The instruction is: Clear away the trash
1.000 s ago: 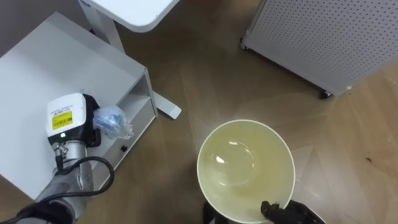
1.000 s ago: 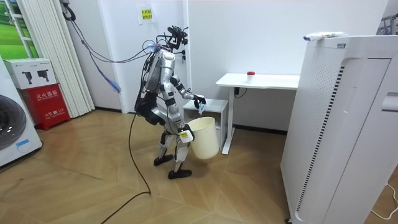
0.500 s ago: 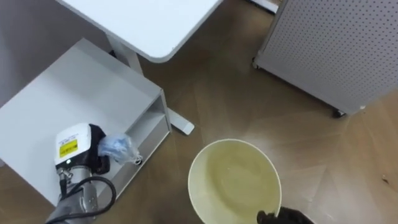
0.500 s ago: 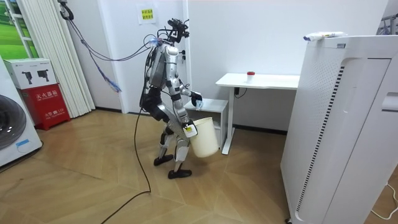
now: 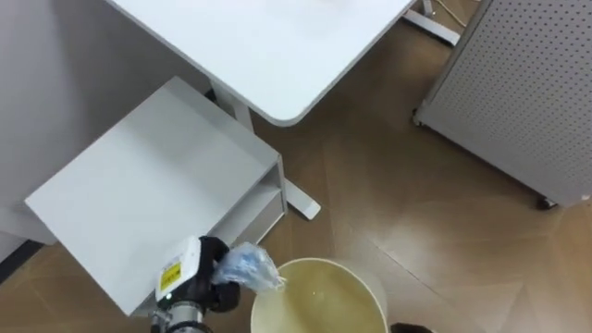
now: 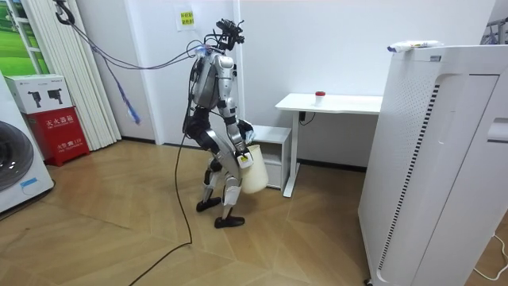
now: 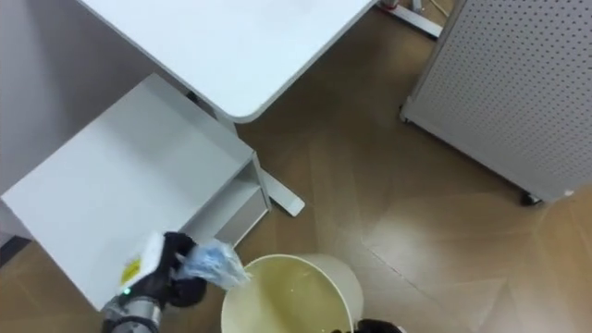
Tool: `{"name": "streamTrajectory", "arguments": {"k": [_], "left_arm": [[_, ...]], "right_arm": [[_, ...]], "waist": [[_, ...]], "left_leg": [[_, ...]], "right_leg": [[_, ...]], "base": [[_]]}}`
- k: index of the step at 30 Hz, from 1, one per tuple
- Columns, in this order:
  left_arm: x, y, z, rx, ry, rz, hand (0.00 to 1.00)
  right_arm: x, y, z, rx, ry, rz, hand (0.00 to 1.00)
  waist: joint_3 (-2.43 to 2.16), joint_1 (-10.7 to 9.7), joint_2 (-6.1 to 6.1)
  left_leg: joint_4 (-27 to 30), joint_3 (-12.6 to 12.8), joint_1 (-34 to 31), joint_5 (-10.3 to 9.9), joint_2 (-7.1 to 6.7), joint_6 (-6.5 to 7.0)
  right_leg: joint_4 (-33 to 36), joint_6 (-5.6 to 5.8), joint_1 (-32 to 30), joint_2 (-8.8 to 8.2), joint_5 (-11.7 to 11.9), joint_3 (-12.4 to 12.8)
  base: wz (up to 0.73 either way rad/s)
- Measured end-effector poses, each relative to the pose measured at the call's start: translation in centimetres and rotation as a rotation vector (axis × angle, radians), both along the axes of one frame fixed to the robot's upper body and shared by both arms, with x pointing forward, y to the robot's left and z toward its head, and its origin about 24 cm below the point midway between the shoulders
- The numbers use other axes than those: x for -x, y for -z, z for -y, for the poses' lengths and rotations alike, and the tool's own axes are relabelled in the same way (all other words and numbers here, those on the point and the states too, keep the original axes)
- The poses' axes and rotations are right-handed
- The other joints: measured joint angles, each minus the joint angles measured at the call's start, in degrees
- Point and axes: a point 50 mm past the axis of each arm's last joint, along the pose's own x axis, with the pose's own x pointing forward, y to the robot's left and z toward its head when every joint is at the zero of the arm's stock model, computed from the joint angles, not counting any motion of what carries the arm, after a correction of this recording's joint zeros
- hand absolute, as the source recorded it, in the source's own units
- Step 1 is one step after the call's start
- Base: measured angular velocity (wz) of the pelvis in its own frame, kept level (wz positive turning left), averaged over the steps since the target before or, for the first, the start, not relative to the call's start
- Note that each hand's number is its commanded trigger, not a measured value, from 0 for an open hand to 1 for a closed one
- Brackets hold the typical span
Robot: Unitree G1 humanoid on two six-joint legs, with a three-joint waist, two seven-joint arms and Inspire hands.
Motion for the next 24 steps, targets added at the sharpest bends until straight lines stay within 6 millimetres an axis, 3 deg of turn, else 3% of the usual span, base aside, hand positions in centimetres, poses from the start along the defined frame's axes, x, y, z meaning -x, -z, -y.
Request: {"name": "streamTrajectory", "arguments": {"k": [2,5,7,11,13,14,24], "left_arm": [[0.6,0.4,1.3,0.013,0.070,-0.028,1.00],[2.0,1.5,2.3,0.023,0.144,-0.097,1.00],[2.9,2.2,2.5,0.033,0.164,-0.149,1.00],[4.0,3.2,2.7,0.042,0.217,-0.252,1.00],[4.6,3.7,2.9,0.056,0.254,-0.316,0.63],[4.8,3.8,3.0,0.059,0.263,-0.329,0.00],[5.5,4.3,3.4,0.074,0.334,-0.422,0.00]], "right_arm": [[0.2,0.2,0.1,0.006,0.001,-0.012,1.00],[1.2,0.7,0.1,0.000,-0.007,-0.042,1.00],[2.0,1.1,0.2,-0.006,-0.006,-0.066,1.00],[2.3,1.3,0.1,-0.003,-0.018,-0.084,1.00],[2.3,1.3,0.0,-0.012,-0.023,-0.085,1.00],[2.3,1.3,-0.1,-0.013,-0.025,-0.084,1.00],[2.0,1.2,-0.7,-0.034,-0.036,-0.075,1.00]], "waist": [[-0.31,-0.2,-0.10],[-1.35,-0.3,-0.75],[-2.55,-0.3,-0.91],[-2.62,-0.3,-1.02],[-2.59,-0.3,-0.97],[-2.57,-0.3,-0.98],[-2.44,0.2,-0.96]], "left_leg": [[-1.2,0.3,0.9,0.7,-0.78,0.40],[-3.6,0.9,4.2,1.6,-0.98,0.70],[-5.4,1.3,5.7,2.1,-0.93,0.78],[-8.9,2.2,8.0,3.8,-1.17,1.16],[-10.3,2.4,8.3,4.6,-1.78,1.37],[-10.3,2.4,8.3,4.6,-1.80,1.39],[-11.3,2.3,8.1,4.6,-1.90,1.39]], "right_leg": [[-0.7,0.34,0.6,-0.61,0.2,0.1],[-2.9,0.93,3.6,-0.54,1.1,0.6],[-4.9,1.12,5.1,-0.07,2.1,0.7],[-9.0,1.38,7.2,0.40,4.6,0.7],[-9.6,1.58,7.2,0.24,5.3,1.0],[-9.6,1.61,7.2,0.25,5.4,1.1],[-10.3,1.70,6.8,0.44,5.5,1.1]], "base": [[0.09],[-0.04],[-0.07],[-0.11],[-0.02],[0.00],[0.00]]}}
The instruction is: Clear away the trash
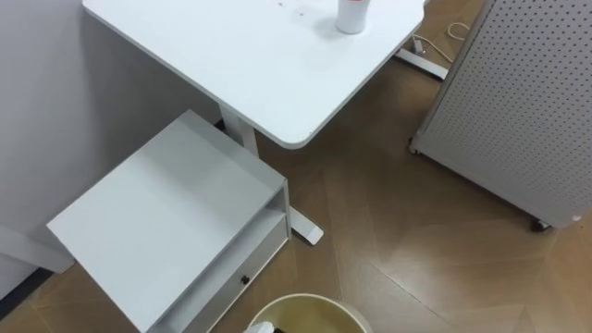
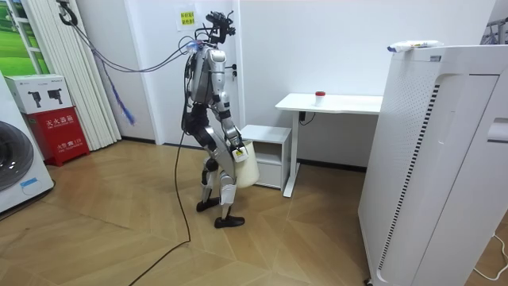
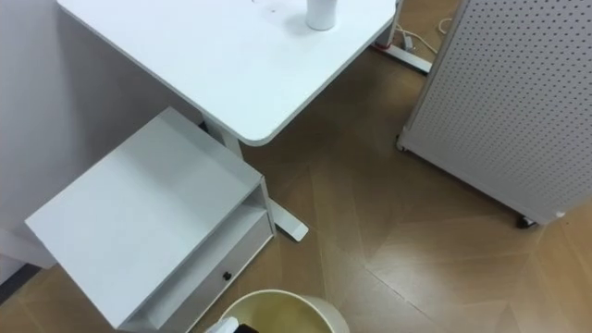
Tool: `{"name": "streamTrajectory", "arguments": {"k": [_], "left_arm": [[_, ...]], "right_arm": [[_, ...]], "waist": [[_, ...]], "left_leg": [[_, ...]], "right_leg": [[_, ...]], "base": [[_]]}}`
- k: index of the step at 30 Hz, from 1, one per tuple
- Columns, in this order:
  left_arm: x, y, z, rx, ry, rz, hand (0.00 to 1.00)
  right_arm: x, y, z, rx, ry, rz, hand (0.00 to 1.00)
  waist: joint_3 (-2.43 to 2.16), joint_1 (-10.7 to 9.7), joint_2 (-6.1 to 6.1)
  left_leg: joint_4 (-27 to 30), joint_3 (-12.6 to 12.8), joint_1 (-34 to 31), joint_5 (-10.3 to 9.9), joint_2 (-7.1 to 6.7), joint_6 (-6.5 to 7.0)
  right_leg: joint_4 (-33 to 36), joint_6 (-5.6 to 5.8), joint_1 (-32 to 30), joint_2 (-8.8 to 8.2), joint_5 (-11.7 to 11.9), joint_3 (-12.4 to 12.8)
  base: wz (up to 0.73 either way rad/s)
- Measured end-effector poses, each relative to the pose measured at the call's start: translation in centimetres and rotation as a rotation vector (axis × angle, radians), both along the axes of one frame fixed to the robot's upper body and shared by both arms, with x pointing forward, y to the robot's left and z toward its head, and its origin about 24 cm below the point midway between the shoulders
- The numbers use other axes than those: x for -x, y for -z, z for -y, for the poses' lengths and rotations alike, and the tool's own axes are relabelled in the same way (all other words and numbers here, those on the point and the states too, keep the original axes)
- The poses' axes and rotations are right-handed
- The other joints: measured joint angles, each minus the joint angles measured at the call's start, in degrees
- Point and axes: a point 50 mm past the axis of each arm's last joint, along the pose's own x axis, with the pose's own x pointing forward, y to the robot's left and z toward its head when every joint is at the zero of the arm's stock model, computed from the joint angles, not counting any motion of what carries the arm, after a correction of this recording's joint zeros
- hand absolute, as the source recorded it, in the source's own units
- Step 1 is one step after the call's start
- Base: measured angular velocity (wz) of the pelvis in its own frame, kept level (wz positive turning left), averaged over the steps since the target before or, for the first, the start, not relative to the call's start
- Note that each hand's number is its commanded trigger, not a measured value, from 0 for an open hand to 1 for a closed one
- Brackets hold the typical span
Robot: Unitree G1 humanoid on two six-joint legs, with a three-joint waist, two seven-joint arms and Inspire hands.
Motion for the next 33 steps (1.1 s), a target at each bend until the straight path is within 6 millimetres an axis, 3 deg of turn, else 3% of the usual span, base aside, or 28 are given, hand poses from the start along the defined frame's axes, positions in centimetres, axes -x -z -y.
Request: {"name": "streamTrajectory", "arguments": {"k": [8,18,27,33], "left_arm": [[0.0,0.0,0.1,0.002,0.012,-0.010,0.00],[-1.0,-1.1,0.2,0.011,0.041,0.062,0.00],[-0.3,-0.8,-0.7,-0.005,0.054,0.069,0.00],[-0.8,-2.3,-0.4,0.021,0.100,0.168,0.00]], "right_arm": [[-0.4,-0.2,0.1,0.011,-0.014,0.010,1.00],[0.1,0.0,0.4,-0.001,-0.018,0.004,1.00],[1.6,0.6,1.4,-0.011,0.019,-0.046,1.00],[2.8,0.8,2.7,-0.027,0.076,-0.055,1.00]], "waist": [[0.68,-0.1,0.22],[0.64,-0.2,0.15],[0.55,-0.7,0.07],[0.27,-1.0,0.06]], "left_leg": [[-0.3,-0.1,-0.8,0.0,0.04,-0.01],[-0.7,0.0,-0.3,0.0,0.03,-0.01],[-4.7,0.8,7.5,0.0,-0.07,-0.06],[-6.1,0.8,10.9,0.1,-0.65,-0.10]], "right_leg": [[-0.1,0.01,-0.7,0.01,0.0,-0.2],[-0.8,0.07,-0.2,0.07,0.0,-0.2],[-4.8,1.01,7.4,1.00,0.2,-0.1],[-6.1,1.43,10.4,1.12,0.3,-0.2]], "base": [[0.00],[0.00],[-0.04],[-0.01]]}}
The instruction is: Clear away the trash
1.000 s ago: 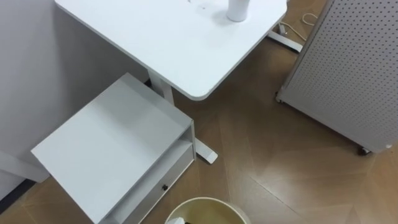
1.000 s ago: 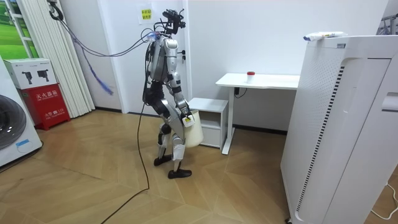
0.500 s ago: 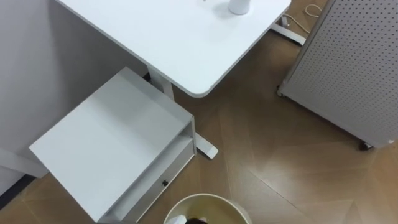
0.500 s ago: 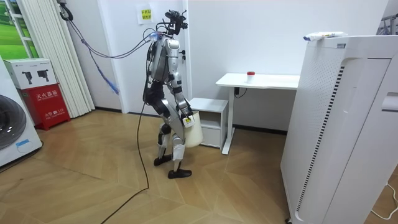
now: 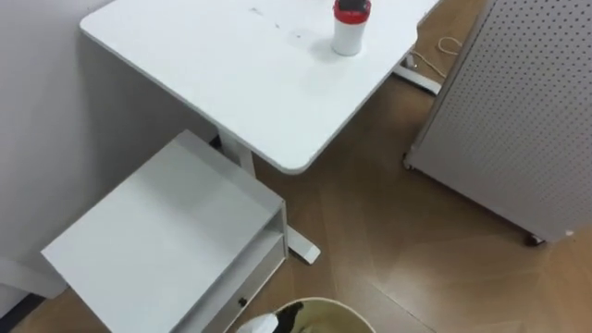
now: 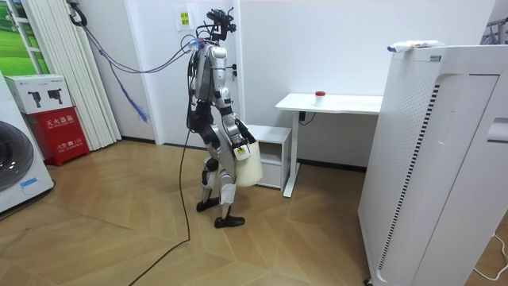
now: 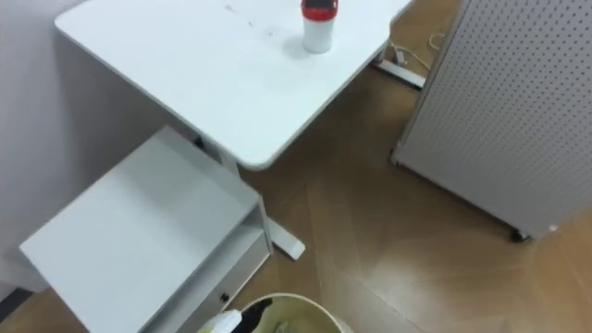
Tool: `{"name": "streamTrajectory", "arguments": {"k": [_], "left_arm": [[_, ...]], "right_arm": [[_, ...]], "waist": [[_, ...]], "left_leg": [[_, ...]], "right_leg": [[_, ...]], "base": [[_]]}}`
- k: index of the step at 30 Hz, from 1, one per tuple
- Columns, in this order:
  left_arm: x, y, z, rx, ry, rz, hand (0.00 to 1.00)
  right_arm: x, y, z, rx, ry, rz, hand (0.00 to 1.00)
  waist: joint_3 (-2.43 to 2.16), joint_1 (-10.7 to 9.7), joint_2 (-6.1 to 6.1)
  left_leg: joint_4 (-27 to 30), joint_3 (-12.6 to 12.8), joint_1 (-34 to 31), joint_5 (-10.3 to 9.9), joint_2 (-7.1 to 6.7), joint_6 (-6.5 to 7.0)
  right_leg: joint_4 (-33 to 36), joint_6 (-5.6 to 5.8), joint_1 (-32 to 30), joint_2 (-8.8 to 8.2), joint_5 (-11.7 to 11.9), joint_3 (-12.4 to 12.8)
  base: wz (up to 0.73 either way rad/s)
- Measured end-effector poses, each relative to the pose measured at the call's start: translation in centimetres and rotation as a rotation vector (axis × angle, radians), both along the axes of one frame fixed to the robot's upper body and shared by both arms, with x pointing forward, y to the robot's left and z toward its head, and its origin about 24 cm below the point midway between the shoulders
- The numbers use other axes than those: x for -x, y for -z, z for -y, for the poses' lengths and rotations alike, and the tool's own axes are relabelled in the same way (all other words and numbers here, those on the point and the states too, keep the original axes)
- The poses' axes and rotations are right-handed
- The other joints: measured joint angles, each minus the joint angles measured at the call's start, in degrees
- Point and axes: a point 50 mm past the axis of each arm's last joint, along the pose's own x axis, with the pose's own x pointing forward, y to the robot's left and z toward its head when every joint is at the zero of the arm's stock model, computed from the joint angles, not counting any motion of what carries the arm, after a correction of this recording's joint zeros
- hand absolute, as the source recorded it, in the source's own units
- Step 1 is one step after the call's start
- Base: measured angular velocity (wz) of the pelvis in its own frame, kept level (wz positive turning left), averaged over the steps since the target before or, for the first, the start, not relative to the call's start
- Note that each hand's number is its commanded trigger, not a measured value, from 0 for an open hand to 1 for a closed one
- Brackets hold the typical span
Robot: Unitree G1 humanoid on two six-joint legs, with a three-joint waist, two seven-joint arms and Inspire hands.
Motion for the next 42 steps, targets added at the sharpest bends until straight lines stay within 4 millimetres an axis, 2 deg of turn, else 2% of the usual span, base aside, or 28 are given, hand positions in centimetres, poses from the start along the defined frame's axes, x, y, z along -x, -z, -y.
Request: {"name": "streamTrajectory", "arguments": {"k": [2,6,8,13,16,21,24,25,27,29,34,42], "left_arm": [[-0.3,-0.7,0.1,0.002,0.017,0.050,0.00],[-1.5,-2.5,-0.4,0.007,0.001,0.171,0.00],[-1.5,-3.0,-0.7,0.020,-0.013,0.212,0.00],[-1.4,-5.5,-0.5,0.081,0.009,0.337,0.00],[-1.4,-6.2,-0.1,0.118,0.018,0.384,0.00],[-1.9,-7.5,-0.4,0.143,0.008,0.452,0.00],[-2.5,-9.0,-1.2,0.153,-0.015,0.525,0.00],[-2.7,-9.6,-1.5,0.157,-0.026,0.552,0.00],[-3.0,-10.2,-2.0,0.172,-0.058,0.577,0.00],[-3.2,-10.8,-2.5,0.180,-0.092,0.604,0.00],[-3.4,-11.8,-3.1,0.219,-0.146,0.654,0.00],[-2.6,-11.0,-3.4,0.282,-0.220,0.609,0.00]], "right_arm": [[0.7,0.1,0.7,0.003,0.023,-0.005,1.00],[1.9,0.4,1.7,0.011,0.081,-0.021,1.00],[2.9,0.6,2.2,0.017,0.102,-0.038,1.00],[3.5,0.6,2.6,0.017,0.125,-0.034,1.00],[3.6,0.6,2.7,0.016,0.128,-0.035,1.00],[3.9,0.7,2.6,0.013,0.130,-0.043,1.00],[3.9,0.7,2.5,0.011,0.129,-0.039,1.00],[3.9,0.7,2.5,0.012,0.125,-0.041,1.00],[3.8,0.7,2.4,0.009,0.121,-0.034,1.00],[3.9,0.7,2.2,0.000,0.117,-0.030,1.00],[4.4,0.8,2.3,-0.001,0.118,-0.041,1.00],[4.5,0.7,2.6,0.012,0.116,-0.040,1.00]], "waist": [[-0.50,0.0,-0.01],[-0.90,-0.1,0.19],[-1.73,-0.3,0.32],[-2.15,-1.0,0.03],[-2.43,-1.3,-0.02],[-2.51,-1.1,-0.36],[-2.50,-1.0,-0.50],[-2.49,-0.7,-0.62],[-2.52,-0.3,-0.83],[-2.54,1.2,-1.14],[-2.65,1.5,-1.32],[-2.64,0.8,-1.43]], "left_leg": [[-0.7,0.1,2.1,0.0,-0.16,0.00],[-2.5,0.1,5.6,0.0,-0.32,0.02],[-4.0,0.4,8.1,0.0,-0.50,0.02],[-6.5,0.7,12.5,0.3,-1.05,0.12],[-7.9,0.9,14.7,0.7,-1.45,0.28],[-8.2,1.8,16.0,0.7,-1.44,0.32],[-8.3,2.7,16.7,0.7,-1.26,0.32],[-8.3,3.7,17.1,0.7,-1.26,0.30],[-8.5,5.2,17.5,0.7,-0.87,0.29],[-9.3,7.2,18.9,0.5,-0.18,-0.02],[-10.3,8.3,20.1,0.2,0.86,-0.53],[-11.8,9.1,23.0,0.6,1.68,-1.55]], "right_leg": [[-0.3,0.22,1.7,-0.07,-0.1,0.1],[-1.6,0.63,5.1,-0.02,-0.1,0.1],[-1.9,0.82,7.1,0.03,-0.1,0.4],[-3.0,1.26,10.6,0.13,0.0,1.0],[-4.0,1.64,12.6,0.15,0.2,1.4],[-4.3,1.85,13.3,0.22,0.4,1.6],[-4.4,1.73,13.4,0.56,0.5,1.7],[-4.5,1.63,13.4,0.80,0.6,1.9],[-4.7,1.37,13.3,0.97,0.9,1.7],[-5.0,0.74,13.3,1.53,1.6,0.9],[-6.9,0.07,14.7,2.59,2.6,-0.2],[-7.7,-0.21,16.6,3.82,2.6,-1.0]], "base": [[-0.08],[-0.01],[-0.07],[-0.05],[-0.03],[-0.07],[-0.19],[-0.32],[-0.38],[-0.48],[-0.15],[-0.06]]}}
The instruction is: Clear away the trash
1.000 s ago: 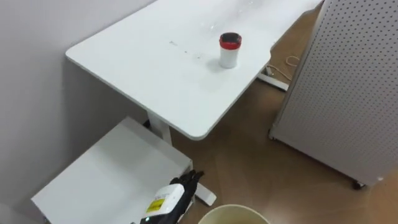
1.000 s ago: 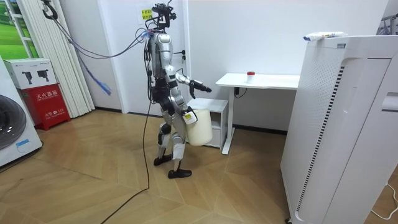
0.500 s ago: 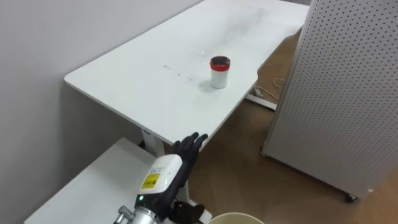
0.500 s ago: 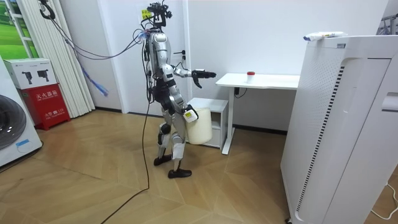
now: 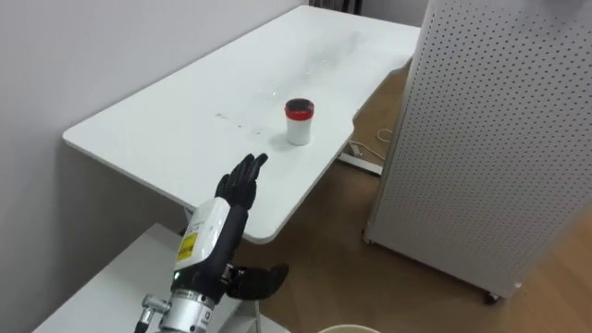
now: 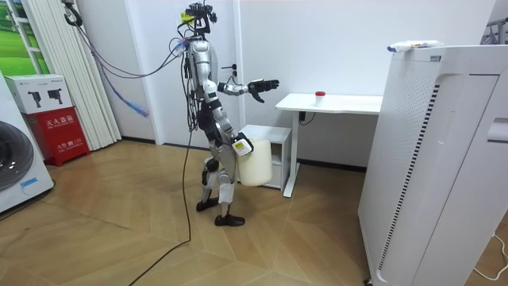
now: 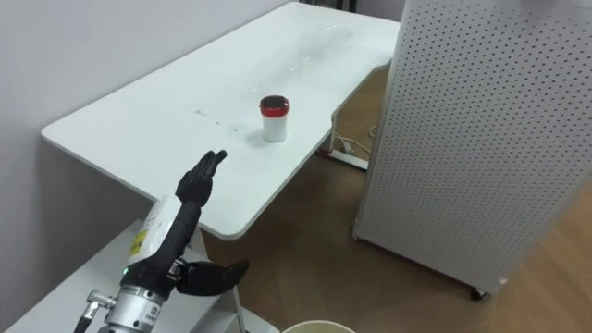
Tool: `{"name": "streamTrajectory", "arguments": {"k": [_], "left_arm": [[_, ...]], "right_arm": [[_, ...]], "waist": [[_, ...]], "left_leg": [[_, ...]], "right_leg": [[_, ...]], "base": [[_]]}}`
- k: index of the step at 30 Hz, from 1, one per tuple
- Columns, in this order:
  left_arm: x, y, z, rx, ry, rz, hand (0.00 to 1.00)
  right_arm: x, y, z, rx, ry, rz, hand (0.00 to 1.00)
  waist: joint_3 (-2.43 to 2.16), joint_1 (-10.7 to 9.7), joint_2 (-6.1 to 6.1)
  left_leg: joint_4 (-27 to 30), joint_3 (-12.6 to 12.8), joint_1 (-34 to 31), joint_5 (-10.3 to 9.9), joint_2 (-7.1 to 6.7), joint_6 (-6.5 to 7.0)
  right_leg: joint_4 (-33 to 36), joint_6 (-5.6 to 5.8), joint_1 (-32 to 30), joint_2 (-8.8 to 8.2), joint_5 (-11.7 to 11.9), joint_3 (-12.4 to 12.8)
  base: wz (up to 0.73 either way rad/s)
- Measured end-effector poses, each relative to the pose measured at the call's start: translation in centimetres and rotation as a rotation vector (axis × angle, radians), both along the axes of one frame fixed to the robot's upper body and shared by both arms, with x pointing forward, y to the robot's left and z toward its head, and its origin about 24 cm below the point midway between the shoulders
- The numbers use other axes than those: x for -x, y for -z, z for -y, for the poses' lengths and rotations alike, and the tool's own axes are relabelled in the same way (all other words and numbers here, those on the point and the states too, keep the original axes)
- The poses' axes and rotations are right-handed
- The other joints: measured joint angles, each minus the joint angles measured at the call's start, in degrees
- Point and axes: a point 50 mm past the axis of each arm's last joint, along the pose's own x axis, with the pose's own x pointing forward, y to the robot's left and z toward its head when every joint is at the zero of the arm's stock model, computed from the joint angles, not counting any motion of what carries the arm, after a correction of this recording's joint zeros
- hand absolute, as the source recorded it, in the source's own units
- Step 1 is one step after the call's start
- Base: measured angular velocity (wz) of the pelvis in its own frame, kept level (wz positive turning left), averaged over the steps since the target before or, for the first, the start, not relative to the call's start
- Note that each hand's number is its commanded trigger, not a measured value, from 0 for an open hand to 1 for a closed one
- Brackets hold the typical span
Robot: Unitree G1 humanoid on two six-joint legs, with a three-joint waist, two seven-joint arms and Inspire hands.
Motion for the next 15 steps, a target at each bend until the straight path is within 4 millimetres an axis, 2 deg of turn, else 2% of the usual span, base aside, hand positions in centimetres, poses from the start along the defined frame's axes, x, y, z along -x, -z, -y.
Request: {"name": "streamTrajectory", "arguments": {"k": [3,4,5,6,7,8,9,10,11,12,13,14,15], "left_arm": [[-0.1,-0.1,-0.3,0.042,-0.021,-0.007,0.00],[-0.1,-0.1,-0.4,0.050,-0.030,-0.005,0.00],[-0.1,-0.1,-0.6,0.071,-0.039,-0.010,0.00],[-0.1,-0.1,-0.7,0.081,-0.045,-0.014,0.00],[-0.2,-0.1,-0.9,0.103,-0.058,-0.019,0.00],[-0.2,-0.1,-1.2,0.145,-0.078,-0.029,0.00],[-0.2,-0.1,-1.5,0.161,-0.091,-0.032,0.00],[-0.3,-0.1,-1.8,0.194,-0.114,-0.033,0.00],[-0.3,-0.1,-1.9,0.207,-0.124,-0.036,0.00],[-0.3,0.2,-2.2,0.218,-0.143,-0.051,0.00],[-0.1,0.8,-2.5,0.217,-0.158,-0.076,0.00],[0.0,1.1,-2.5,0.225,-0.163,-0.089,0.00],[0.0,1.1,-2.5,0.230,-0.165,-0.091,0.00]], "right_arm": [[-0.1,0.0,-0.1,0.003,-0.008,0.002,1.00],[-0.1,0.0,-0.1,0.002,-0.011,0.002,1.00],[0.0,0.0,-0.2,-0.001,-0.013,0.000,1.00],[0.0,0.0,-0.3,-0.002,-0.016,-0.002,1.00],[0.0,0.1,-0.3,-0.001,-0.019,-0.007,1.00],[-0.1,0.0,-0.4,0.002,-0.026,-0.006,1.00],[-0.2,0.0,-0.4,0.001,-0.028,-0.002,1.00],[-0.4,-0.1,-0.4,0.004,-0.036,0.004,1.00],[-0.4,-0.1,-0.4,0.005,-0.039,0.004,1.00],[-0.4,-0.1,-0.4,0.006,-0.046,-0.001,1.00],[-0.3,-0.1,-0.4,0.012,-0.051,-0.005,1.00],[-0.3,-0.1,-0.2,0.024,-0.038,-0.004,1.00],[-0.4,-0.1,-0.1,0.030,-0.027,-0.002,1.00]], "waist": [[0.04,0.3,-0.15],[0.08,1.0,-0.27],[0.21,1.7,-0.93],[0.25,2.3,-1.10],[0.30,3.0,-1.58],[0.31,3.2,-1.68],[0.34,3.1,-1.57],[0.61,2.8,-0.82],[0.64,2.7,-0.67],[0.66,2.8,-0.69],[0.79,2.7,-0.96],[0.64,2.5,-0.95],[0.69,2.7,-1.02]], "left_leg": [[0.2,1.8,0.8,-0.2,0.56,-0.54],[0.9,2.8,1.2,-0.5,0.97,-0.98],[3.3,3.8,1.0,-0.6,1.50,-1.11],[5.2,4.0,0.7,-0.7,1.98,-1.24],[10.0,3.7,-0.5,-0.8,3.19,-1.48],[16.2,2.8,-2.5,-0.8,4.93,-1.48],[19.9,1.6,-3.8,-0.8,5.86,-1.49],[28.1,-1.5,-7.2,-0.2,7.85,-1.88],[31.5,-3.1,-8.8,0.8,8.80,-2.04],[37.8,-5.9,-11.4,4.3,9.89,-1.93],[40.9,-8.5,-13.7,5.9,9.75,-1.71],[41.0,-9.7,-16.4,4.8,8.73,-0.73],[40.4,-10.1,-17.9,4.3,8.17,-0.23]], "right_leg": [[0.4,-1.05,-0.2,0.36,-0.6,-0.8],[1.3,-1.63,-0.4,0.58,-1.0,-1.4],[2.4,-2.37,-0.6,0.49,-1.8,-2.4],[2.8,-2.76,-0.5,0.50,-2.0,-2.9],[3.2,-3.66,-0.2,0.51,-2.7,-4.0],[3.9,-4.46,0.0,0.85,-3.6,-4.3],[4.0,-4.82,0.1,1.05,-4.3,-4.5],[4.9,-5.58,0.6,2.05,-5.6,-4.2],[5.5,-5.96,0.8,2.64,-6.2,-4.1],[6.4,-6.70,1.6,3.42,-7.4,-3.4],[6.6,-7.43,2.7,3.92,-8.6,-2.6],[7.1,-7.61,2.8,3.97,-9.3,-2.0],[7.1,-7.81,2.8,3.97,-9.6,-1.7]], "base": [[-0.33],[-0.55],[-0.62],[-0.64],[-0.59],[-0.52],[-0.35],[-0.21],[-0.30],[-0.24],[-0.16],[-0.04],[-0.21]]}}
